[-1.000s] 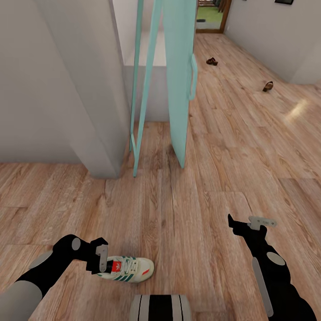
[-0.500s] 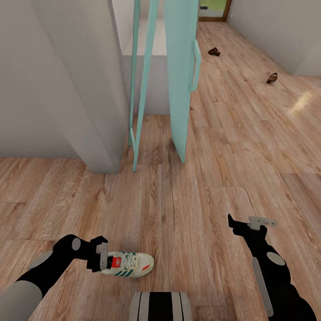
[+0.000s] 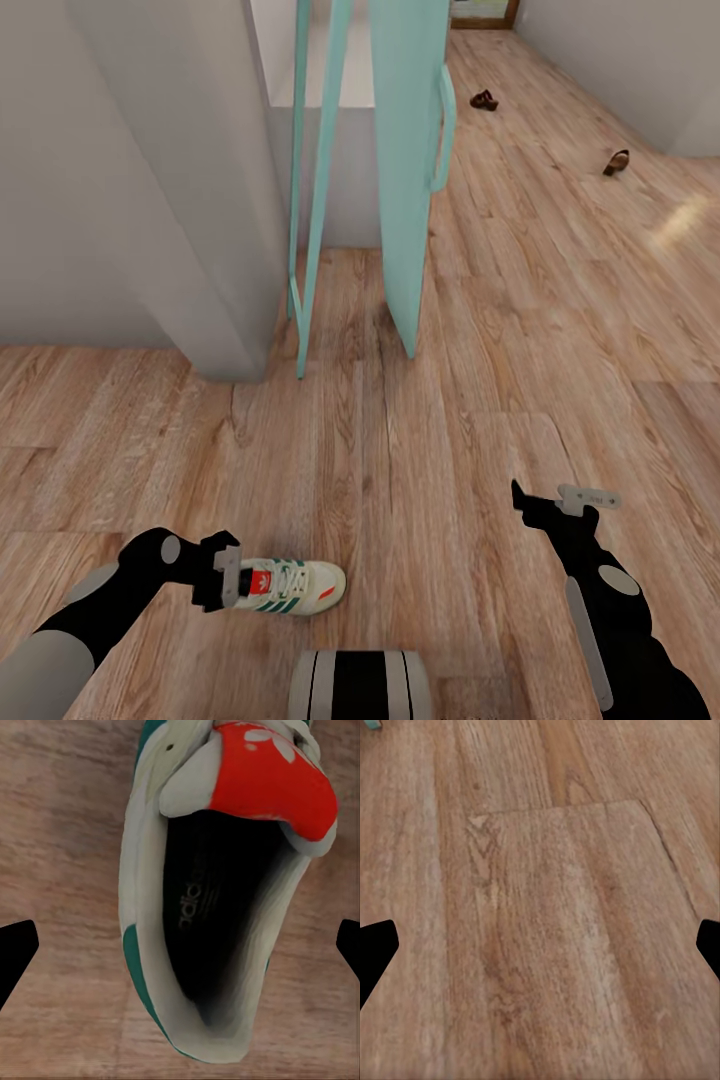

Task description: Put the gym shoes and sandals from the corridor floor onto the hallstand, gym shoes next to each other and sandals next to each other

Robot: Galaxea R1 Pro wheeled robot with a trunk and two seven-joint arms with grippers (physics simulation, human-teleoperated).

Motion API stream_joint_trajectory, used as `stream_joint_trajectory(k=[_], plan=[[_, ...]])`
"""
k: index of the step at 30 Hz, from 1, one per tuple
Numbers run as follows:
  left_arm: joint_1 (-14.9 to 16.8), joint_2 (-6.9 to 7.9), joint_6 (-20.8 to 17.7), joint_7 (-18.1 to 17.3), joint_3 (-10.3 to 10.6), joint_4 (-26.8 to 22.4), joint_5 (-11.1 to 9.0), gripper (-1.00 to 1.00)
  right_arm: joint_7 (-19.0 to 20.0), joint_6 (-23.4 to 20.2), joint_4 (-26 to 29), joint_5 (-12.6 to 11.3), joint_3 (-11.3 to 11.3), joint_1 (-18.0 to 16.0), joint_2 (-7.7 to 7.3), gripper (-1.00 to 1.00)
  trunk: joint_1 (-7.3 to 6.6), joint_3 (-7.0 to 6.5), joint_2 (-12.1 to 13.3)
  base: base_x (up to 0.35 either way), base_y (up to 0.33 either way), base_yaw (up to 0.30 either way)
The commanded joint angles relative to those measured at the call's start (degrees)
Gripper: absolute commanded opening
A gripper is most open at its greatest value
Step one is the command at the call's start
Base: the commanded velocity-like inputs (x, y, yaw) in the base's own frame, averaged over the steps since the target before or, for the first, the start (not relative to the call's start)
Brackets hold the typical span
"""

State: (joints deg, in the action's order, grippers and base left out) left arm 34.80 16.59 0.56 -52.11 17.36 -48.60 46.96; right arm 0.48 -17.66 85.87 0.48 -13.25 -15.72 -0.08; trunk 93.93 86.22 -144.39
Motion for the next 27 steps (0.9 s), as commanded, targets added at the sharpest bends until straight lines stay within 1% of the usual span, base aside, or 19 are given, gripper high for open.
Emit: stream_joint_trajectory(k=[1, 2, 4, 5, 8, 14, 27], plan=[[0.02, 0.04, 0.05, -0.11, 0.05, -0.07, 0.80, 1.00, 0.05, -0.33, 0.08, 0.05, -0.02, -0.02, 0.00, 1.00, -0.01, 0.11, -0.02, 0.000, 0.000, 0.000], [0.02, 0.01, 0.02, -0.10, -0.08, -0.02, 2.05, 1.00, 0.05, -0.31, 0.08, 0.05, -0.02, -0.02, 0.00, 1.00, -0.01, 0.16, -0.02, 0.000, 0.000, 0.000], [0.01, -0.02, 0.02, -0.10, -0.18, 0.02, 3.29, 1.00, 0.05, -0.33, 0.08, 0.05, -0.02, -0.02, 0.00, 1.00, -0.01, 0.24, -0.02, 0.000, 0.000, 0.000], [0.01, -0.03, 0.03, -0.10, -0.28, 0.04, 4.21, 1.00, 0.05, -0.34, 0.08, 0.05, -0.02, -0.02, 0.00, 1.00, -0.01, 0.26, -0.02, 0.000, 0.000, 0.000], [0.01, -0.05, 0.09, -0.10, -0.42, 0.11, 4.95, 1.00, 0.05, -0.33, 0.08, 0.05, -0.02, -0.02, 0.00, 1.00, -0.01, 0.30, -0.02, 0.000, 0.000, 0.000], [0.01, 0.01, 0.41, -0.04, -0.62, 0.22, 5.45, 1.00, 0.05, -0.35, 0.11, 0.05, -0.03, -0.02, 0.00, 1.00, -0.01, 0.33, -0.02, 0.000, 0.000, 0.000], [0.01, 0.02, 0.49, 0.16, -0.75, 0.18, 5.54, 1.00, 0.05, -0.33, 0.11, 0.05, -0.03, -0.02, 0.00, 1.00, -0.01, 0.33, -0.02, 0.000, 0.000, 0.000]])
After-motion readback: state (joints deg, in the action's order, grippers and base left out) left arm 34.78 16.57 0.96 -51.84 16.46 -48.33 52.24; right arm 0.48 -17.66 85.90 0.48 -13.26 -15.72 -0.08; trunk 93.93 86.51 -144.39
